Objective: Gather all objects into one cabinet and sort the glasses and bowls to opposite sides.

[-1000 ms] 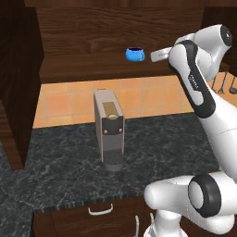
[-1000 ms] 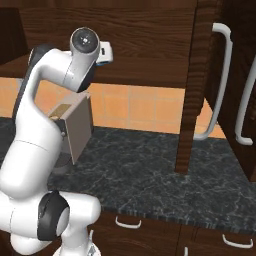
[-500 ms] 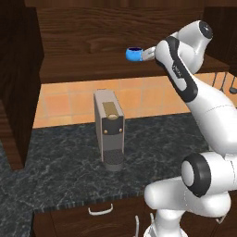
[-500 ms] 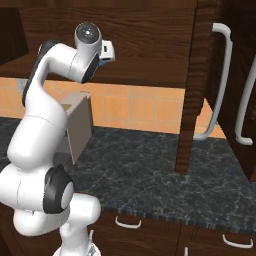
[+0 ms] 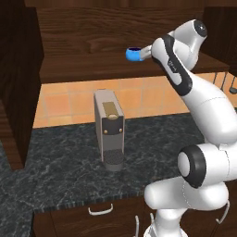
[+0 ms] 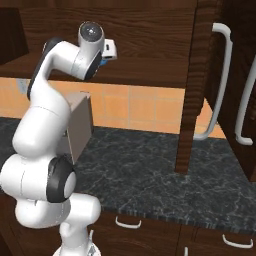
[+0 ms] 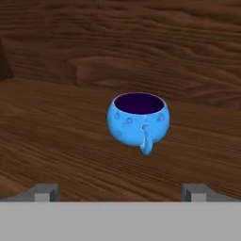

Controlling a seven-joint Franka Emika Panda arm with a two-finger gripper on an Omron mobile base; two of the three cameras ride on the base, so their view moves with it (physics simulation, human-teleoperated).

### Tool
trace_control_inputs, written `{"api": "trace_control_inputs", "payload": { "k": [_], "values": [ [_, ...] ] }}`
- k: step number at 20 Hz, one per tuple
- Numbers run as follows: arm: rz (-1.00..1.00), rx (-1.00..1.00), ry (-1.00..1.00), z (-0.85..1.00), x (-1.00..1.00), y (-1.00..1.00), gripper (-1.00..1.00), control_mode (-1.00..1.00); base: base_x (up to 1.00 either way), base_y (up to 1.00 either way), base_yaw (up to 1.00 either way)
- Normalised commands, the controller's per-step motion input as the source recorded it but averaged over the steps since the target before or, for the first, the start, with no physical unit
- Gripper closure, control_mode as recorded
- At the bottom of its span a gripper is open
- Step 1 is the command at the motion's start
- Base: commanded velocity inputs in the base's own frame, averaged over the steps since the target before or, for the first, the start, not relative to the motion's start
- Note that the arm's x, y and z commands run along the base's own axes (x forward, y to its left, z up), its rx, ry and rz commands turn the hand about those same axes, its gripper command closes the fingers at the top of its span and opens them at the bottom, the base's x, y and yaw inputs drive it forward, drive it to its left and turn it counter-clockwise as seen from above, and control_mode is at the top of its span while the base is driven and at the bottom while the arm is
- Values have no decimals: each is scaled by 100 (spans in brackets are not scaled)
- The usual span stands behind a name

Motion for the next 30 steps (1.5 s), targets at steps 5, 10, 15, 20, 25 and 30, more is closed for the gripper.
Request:
{"api": "trace_control_inputs", "payload": {
  "k": [5,10,15,20,25,30],
  "values": [
    [0,0,0,-8,52,0,-100,-100,0,0,0],
    [1,2,0,0,45,-4,-100,-100,0,0,0],
    [0,0,0,0,23,0,-100,-100,0,0,0],
    [0,0,0,-2,5,0,-100,-100,0,0,0],
    [0,0,0,-27,0,0,-100,-100,0,0,0],
    [0,0,0,-8,7,2,-100,-100,0,0,0]
  ]
}}
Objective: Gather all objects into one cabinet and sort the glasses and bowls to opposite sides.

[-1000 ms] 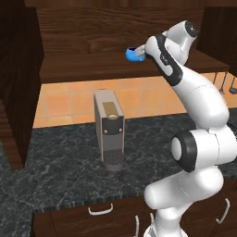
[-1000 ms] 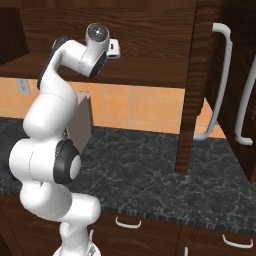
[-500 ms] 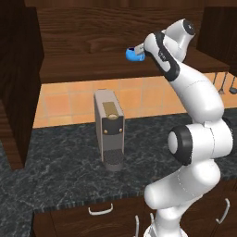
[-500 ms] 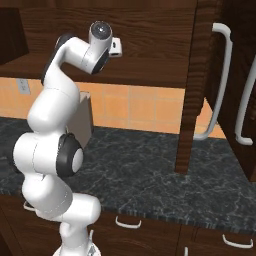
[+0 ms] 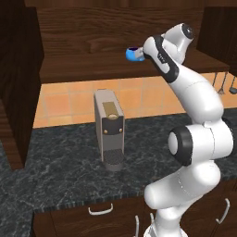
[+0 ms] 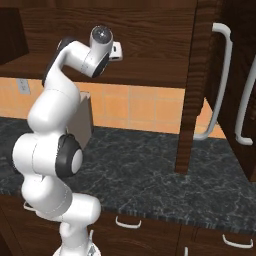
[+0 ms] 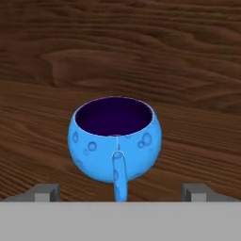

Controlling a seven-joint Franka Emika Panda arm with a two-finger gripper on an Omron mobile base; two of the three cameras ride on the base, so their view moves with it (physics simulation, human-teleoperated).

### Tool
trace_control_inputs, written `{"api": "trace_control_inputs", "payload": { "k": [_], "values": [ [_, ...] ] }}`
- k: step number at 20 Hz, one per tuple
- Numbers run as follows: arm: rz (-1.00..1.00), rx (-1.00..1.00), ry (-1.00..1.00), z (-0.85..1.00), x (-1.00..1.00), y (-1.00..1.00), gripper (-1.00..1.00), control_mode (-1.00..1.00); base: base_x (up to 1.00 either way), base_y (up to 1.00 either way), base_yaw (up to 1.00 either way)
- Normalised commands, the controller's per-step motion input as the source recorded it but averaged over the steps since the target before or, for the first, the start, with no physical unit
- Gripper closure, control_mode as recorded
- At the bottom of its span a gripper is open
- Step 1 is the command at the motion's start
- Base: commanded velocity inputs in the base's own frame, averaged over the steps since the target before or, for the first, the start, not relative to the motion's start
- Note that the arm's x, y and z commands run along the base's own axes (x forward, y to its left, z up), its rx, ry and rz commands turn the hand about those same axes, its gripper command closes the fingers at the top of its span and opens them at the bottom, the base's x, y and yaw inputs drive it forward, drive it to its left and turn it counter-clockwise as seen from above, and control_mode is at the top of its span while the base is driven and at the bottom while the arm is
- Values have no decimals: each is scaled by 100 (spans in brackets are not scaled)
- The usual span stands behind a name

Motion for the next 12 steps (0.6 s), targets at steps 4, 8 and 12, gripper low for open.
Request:
{"api": "trace_control_inputs", "payload": {
  "k": [4,8,12],
  "values": [
    [0,0,0,0,19,12,-100,-100,0,0,0],
    [0,0,0,0,18,5,-100,-100,0,0,0],
    [0,0,2,0,26,0,-100,-100,0,0,0]
  ]
}}
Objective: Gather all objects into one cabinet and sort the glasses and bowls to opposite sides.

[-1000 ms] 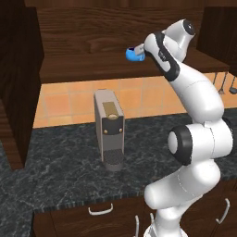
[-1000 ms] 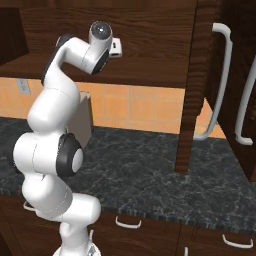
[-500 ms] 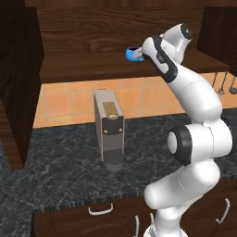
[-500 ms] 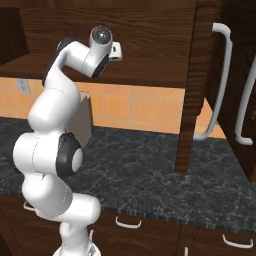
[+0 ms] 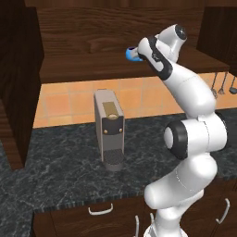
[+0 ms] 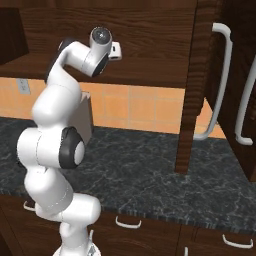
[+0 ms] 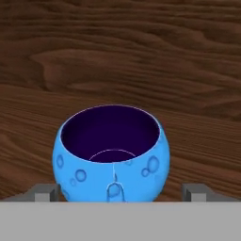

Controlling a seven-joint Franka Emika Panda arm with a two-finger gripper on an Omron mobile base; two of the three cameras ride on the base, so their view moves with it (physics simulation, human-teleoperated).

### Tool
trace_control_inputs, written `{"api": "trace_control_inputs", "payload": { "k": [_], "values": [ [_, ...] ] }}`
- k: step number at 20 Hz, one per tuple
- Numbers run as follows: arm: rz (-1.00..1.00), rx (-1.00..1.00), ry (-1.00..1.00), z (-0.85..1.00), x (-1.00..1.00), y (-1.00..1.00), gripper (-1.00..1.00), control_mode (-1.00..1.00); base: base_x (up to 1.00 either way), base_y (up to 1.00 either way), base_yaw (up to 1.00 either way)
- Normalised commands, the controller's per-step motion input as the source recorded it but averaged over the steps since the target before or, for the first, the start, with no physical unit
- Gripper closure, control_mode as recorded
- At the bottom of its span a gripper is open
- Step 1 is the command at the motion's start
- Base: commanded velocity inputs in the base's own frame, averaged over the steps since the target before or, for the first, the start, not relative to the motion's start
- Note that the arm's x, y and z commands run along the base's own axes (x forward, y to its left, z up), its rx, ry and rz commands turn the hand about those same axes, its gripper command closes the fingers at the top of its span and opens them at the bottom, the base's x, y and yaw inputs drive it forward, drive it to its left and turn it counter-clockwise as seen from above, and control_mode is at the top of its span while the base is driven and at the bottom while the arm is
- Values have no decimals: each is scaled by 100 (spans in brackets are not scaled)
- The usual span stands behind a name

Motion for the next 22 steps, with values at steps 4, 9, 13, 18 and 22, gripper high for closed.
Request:
{"api": "trace_control_inputs", "payload": {
  "k": [4,9,13,18,22],
  "values": [
    [0,0,2,0,16,0,100,-100,0,0,0],
    [0,0,1,2,-7,0,100,-100,0,0,0],
    [0,0,-9,36,-35,0,100,-100,0,0,0],
    [0,0,-14,34,-39,0,100,-100,0,0,0],
    [0,0,-18,31,-58,0,100,-100,0,0,0]
  ]
}}
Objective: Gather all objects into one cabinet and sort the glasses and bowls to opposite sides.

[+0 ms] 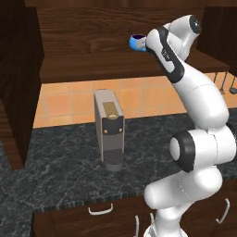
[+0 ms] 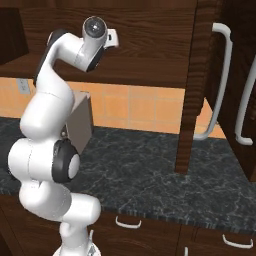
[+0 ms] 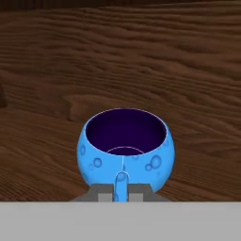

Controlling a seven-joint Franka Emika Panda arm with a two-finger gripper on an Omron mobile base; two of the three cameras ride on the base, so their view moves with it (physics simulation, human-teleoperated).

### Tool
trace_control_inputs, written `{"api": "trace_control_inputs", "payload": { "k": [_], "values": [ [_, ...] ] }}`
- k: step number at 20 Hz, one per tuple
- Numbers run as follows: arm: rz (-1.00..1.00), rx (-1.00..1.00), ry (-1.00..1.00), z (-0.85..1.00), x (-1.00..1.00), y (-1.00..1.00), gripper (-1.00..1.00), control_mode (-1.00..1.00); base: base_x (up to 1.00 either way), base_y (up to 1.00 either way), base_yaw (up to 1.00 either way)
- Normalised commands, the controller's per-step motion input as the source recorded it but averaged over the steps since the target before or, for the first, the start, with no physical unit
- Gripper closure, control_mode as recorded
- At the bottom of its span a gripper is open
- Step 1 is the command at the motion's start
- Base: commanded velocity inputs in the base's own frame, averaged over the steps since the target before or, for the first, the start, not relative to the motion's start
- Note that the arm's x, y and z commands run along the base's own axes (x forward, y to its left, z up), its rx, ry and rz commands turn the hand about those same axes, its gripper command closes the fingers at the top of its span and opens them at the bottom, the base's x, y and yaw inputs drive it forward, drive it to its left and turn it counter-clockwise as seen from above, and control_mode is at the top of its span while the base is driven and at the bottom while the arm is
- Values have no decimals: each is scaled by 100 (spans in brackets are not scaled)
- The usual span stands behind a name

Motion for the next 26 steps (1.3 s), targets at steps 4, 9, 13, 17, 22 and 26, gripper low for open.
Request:
{"api": "trace_control_inputs", "payload": {
  "k": [4,9,13,17,22,26],
  "values": [
    [-5,7,-12,44,-100,0,100,-100,0,0,0],
    [-3,4,14,11,-53,7,100,-100,0,0,0],
    [0,0,1,0,0,0,100,-100,0,0,0],
    [0,0,2,0,-1,0,100,-100,0,0,0],
    [0,0,0,0,-15,0,100,100,-57,0,0],
    [0,0,0,0,0,0,100,100,-100,0,0]
  ]
}}
